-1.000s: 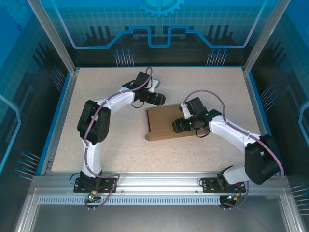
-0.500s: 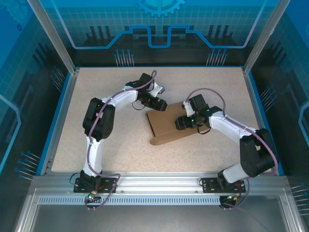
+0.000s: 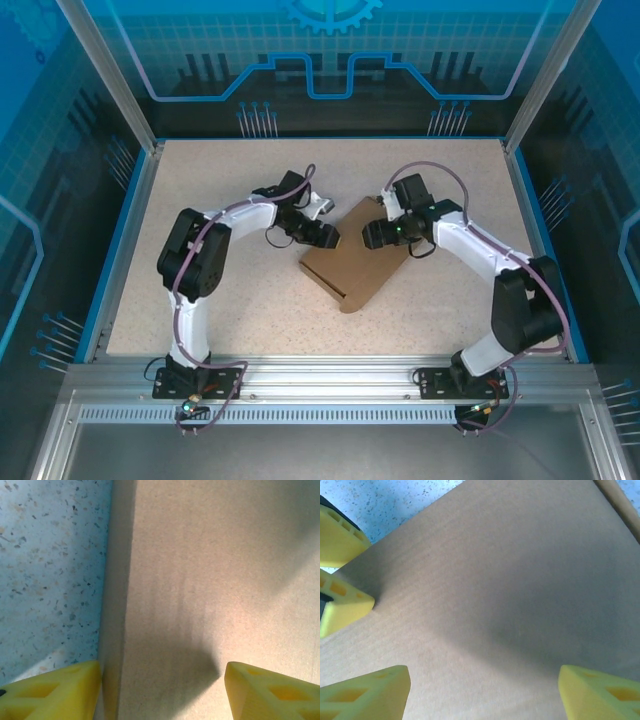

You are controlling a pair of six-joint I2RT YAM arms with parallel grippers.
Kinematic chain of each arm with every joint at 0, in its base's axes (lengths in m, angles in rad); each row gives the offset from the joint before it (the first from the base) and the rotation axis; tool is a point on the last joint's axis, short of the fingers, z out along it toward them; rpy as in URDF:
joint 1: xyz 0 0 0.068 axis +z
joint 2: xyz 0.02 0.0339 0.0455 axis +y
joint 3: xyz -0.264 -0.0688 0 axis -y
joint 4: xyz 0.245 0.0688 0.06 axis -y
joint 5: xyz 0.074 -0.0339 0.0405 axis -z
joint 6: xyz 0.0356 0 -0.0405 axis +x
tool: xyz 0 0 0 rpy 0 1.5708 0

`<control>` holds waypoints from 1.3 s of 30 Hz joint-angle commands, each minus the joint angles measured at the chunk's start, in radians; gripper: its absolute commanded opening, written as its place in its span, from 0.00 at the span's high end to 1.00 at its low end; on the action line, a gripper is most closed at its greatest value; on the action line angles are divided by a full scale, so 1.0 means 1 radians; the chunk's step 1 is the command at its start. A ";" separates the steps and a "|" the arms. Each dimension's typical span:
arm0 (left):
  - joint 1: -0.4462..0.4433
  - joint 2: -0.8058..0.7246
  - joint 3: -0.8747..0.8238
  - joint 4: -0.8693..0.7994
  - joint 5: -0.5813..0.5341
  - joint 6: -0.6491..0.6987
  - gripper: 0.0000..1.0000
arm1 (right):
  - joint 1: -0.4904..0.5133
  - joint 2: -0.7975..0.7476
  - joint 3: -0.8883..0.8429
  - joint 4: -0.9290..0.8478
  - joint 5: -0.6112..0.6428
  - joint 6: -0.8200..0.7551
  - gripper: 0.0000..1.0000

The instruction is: Fold the paper box

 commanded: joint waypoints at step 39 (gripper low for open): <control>-0.047 -0.034 -0.138 0.106 -0.045 -0.107 0.58 | -0.146 0.011 -0.384 0.438 -0.397 0.357 0.16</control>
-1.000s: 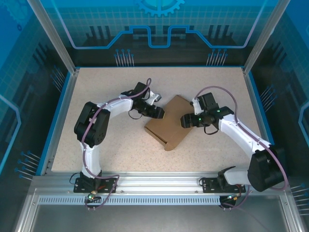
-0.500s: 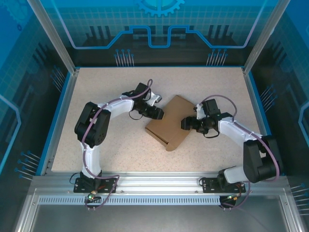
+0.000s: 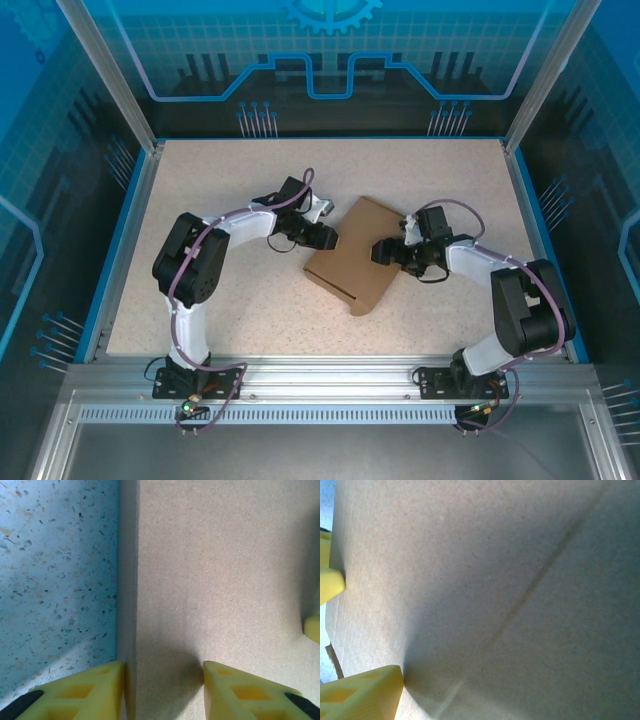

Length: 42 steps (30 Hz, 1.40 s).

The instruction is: Fold the paper box

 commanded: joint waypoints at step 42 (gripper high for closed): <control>-0.070 0.004 -0.064 0.031 0.078 -0.050 0.49 | 0.049 -0.282 0.025 0.021 -0.056 0.037 0.26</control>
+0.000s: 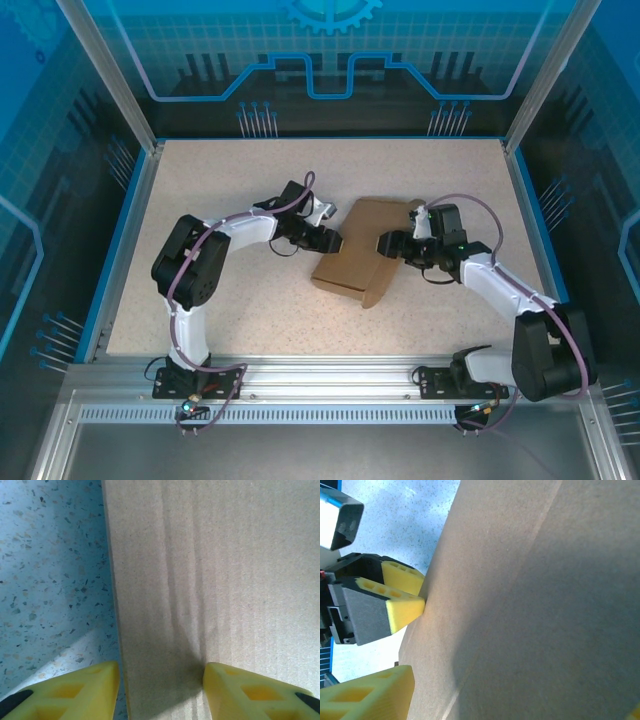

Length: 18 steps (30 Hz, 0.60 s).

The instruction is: Fold the paper box

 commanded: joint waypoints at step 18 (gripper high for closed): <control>-0.051 0.027 -0.002 -0.033 0.037 0.004 0.45 | 0.108 -0.041 0.117 -0.045 -0.032 -0.042 0.28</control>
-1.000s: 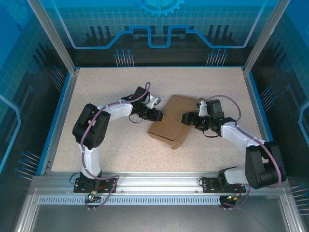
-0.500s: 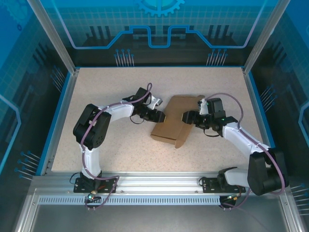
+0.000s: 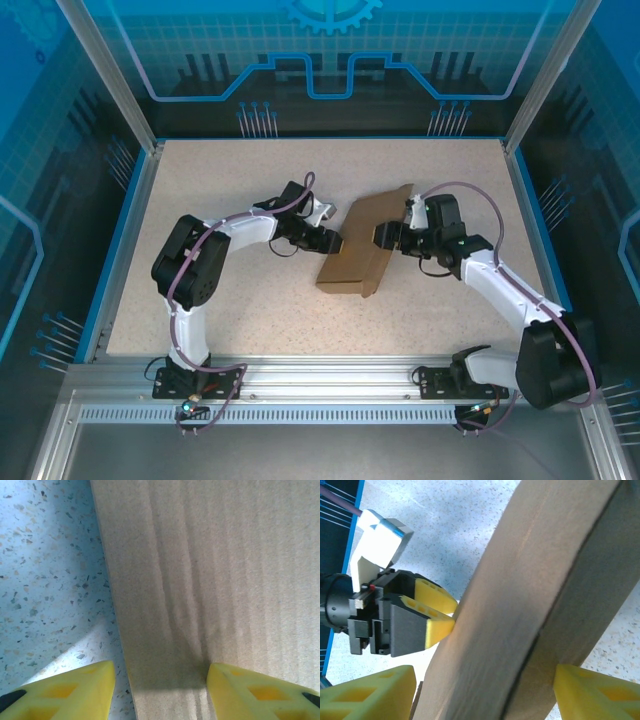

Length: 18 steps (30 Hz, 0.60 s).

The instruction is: Fold the paper box

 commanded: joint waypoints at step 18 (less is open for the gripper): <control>-0.052 0.036 0.048 -0.059 0.034 0.022 0.45 | 0.139 0.067 0.169 -0.204 0.094 -0.049 0.36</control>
